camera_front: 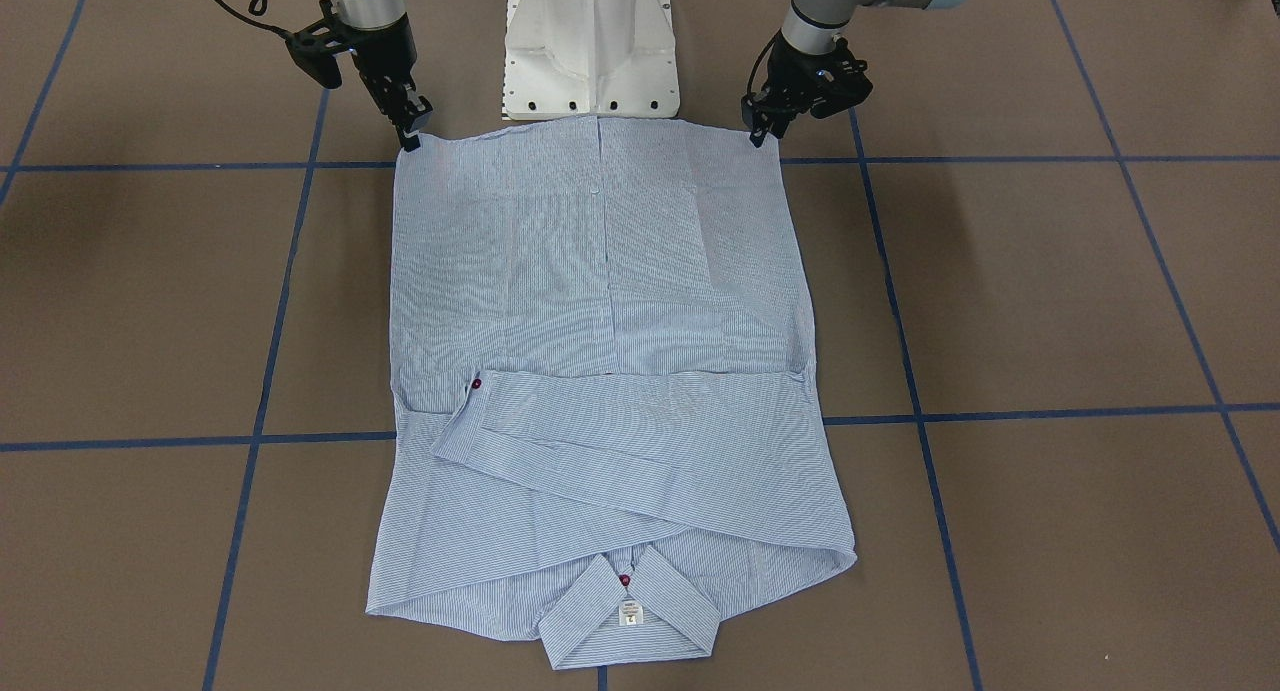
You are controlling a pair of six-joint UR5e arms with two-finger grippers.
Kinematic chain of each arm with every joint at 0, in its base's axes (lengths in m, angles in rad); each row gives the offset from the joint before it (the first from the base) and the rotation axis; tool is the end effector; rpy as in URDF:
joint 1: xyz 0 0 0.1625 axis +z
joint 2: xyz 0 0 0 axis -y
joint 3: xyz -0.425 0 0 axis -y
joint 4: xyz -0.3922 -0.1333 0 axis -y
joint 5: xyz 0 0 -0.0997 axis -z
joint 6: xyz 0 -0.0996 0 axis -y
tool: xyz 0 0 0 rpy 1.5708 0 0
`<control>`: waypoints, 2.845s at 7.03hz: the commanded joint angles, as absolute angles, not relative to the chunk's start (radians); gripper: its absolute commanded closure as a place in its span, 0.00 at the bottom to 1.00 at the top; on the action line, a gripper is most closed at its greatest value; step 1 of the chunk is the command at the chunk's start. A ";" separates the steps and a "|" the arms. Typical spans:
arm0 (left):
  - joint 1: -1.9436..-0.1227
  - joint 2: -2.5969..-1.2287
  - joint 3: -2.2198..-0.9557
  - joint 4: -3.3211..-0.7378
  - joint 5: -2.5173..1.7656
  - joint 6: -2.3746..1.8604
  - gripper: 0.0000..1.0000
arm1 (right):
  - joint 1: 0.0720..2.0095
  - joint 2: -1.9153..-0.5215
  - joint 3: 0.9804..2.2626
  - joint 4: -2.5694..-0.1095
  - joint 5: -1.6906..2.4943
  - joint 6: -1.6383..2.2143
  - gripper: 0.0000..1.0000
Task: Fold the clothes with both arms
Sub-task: 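Grasp both bottom hem corners with the left and right grippers, then lift the hem with both grippers and fold it up toward the collar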
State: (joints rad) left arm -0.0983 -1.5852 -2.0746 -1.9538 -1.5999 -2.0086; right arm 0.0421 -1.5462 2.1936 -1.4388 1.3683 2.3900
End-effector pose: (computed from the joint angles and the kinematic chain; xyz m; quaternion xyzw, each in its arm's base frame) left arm 0.4716 -0.1775 0.3768 -0.0865 0.4270 -0.2323 0.8696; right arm -0.4559 -0.1727 0.3502 -0.0567 -0.3852 0.4191 0.8202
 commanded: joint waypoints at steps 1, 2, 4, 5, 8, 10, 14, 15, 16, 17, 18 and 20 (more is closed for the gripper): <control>-0.103 -1.585 -2.083 -1.948 -1.600 -2.008 1.00 | 0.041 -1.546 2.194 -1.439 1.368 2.390 1.00; -0.103 -1.583 -2.097 -1.948 -1.600 -2.009 1.00 | 0.041 -1.546 2.194 -1.439 1.368 2.390 1.00; -0.109 -1.545 -2.205 -1.930 -1.600 -2.008 1.00 | 0.032 -1.543 2.212 -1.439 1.368 2.395 1.00; -0.110 -1.534 -2.244 -1.919 -1.603 -1.997 1.00 | 0.029 -1.543 2.230 -1.440 1.368 2.396 1.00; -0.165 -1.535 -2.302 -1.919 -1.635 -1.996 1.00 | 0.052 -1.542 2.327 -1.531 1.368 2.396 1.00; -0.318 -1.589 -2.303 -1.919 -1.663 -1.988 1.00 | 0.119 -1.528 2.344 -1.534 1.365 2.407 1.00; -0.524 -1.595 -2.306 -1.924 -1.818 -1.959 1.00 | 0.270 -1.508 2.347 -1.537 1.364 2.522 1.00; -0.531 -1.595 -2.306 -1.922 -1.819 -1.960 1.00 | 0.300 -1.506 2.347 -1.537 1.364 2.563 1.00; -0.532 -1.597 -2.304 -1.922 -1.818 -1.960 1.00 | 0.307 -1.502 2.344 -1.536 1.359 2.578 1.00; -0.551 -1.597 -2.303 -1.921 -1.819 -1.960 1.00 | 0.324 -1.485 2.336 -1.536 1.352 2.635 1.00; -0.554 -1.597 -2.298 -1.921 -1.819 -1.960 1.00 | 0.327 -1.462 2.329 -1.537 1.333 2.657 1.00; -0.560 -1.601 -2.271 -1.921 -1.816 -1.960 1.00 | 0.371 -1.390 2.246 -1.537 1.330 2.657 1.00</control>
State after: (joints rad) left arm -0.5557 -1.5988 -2.2894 -1.9206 -1.8185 -1.9604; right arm 0.3384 -1.4470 2.3022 -1.5362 1.3326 2.6522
